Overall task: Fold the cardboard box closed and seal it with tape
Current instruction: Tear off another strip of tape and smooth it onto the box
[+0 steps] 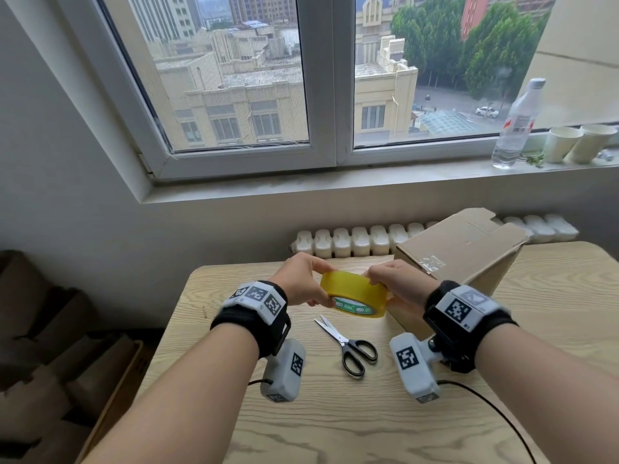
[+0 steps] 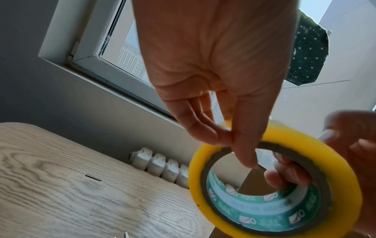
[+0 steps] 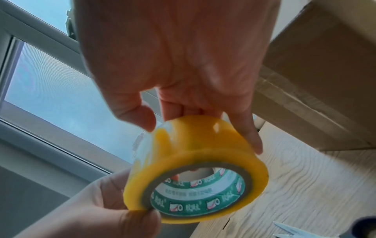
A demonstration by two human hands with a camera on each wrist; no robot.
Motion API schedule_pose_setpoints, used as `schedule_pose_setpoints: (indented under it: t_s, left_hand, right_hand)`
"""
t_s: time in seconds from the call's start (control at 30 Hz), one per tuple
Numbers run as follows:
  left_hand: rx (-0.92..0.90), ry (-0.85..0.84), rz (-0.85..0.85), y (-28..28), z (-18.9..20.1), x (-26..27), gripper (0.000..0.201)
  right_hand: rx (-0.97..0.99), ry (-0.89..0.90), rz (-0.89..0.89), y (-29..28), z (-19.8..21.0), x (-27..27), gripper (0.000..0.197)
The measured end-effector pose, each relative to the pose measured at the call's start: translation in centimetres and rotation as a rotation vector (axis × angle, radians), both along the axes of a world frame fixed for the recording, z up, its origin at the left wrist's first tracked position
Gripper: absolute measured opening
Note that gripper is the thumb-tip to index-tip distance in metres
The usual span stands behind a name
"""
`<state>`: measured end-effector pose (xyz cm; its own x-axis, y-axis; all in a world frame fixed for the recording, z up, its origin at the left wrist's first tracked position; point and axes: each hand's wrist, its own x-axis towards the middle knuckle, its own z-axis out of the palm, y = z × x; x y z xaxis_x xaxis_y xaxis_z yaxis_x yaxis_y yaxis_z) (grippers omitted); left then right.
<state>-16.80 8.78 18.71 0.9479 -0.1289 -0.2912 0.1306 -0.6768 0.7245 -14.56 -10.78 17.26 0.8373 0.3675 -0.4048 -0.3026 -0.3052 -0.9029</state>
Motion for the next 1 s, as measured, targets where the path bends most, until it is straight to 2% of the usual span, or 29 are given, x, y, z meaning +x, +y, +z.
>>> schedule_pose_setpoints:
  t_s: [0.1,0.2,0.27,0.4,0.5,0.63,0.73,0.83,1.0]
  left_hand:
    - [0.011,-0.012,0.007,-0.1,0.2,0.0,0.057]
    - [0.039,0.0,-0.002,0.2,0.1,-0.3,0.052]
    - [0.043,-0.005,0.021,0.6,-0.4,-0.5,0.052]
    - [0.058,-0.057,0.085,0.3,-0.7,-0.5,0.054]
    - [0.141,-0.122,0.065,-0.7,-0.3,-0.6,0.043]
    - [0.216,-0.152,0.05,-1.9,-0.2,-0.8,0.022]
    - [0.222,-0.124,0.032,-2.7,-0.4,-0.8,0.021]
    - [0.227,-0.131,0.052,-3.2,-0.4,-0.4,0.025]
    - [0.217,-0.123,0.022,-3.5,0.0,-0.2,0.021]
  right_hand:
    - [-0.03,-0.043,-0.021,-0.2,-0.6,-0.2,0.028]
    - [0.052,0.081,0.084,-0.7,-0.6,-0.4,0.034]
    - [0.043,0.103,0.142,-0.8,-0.4,-0.3,0.037]
    - [-0.079,0.057,0.123,-0.7,-0.6,-0.2,0.031]
    - [-0.108,0.012,0.087,-0.4,-1.0,-0.3,0.025]
    - [-0.166,-0.151,0.01,-0.2,-1.2,0.0,0.023]
    - [-0.298,-0.242,0.046,-0.1,-1.2,-0.1,0.027]
    - [-0.295,-0.275,0.058,-0.2,-1.4,-0.2,0.03]
    - [-0.325,-0.306,0.063,-0.3,-1.2,0.0,0.025]
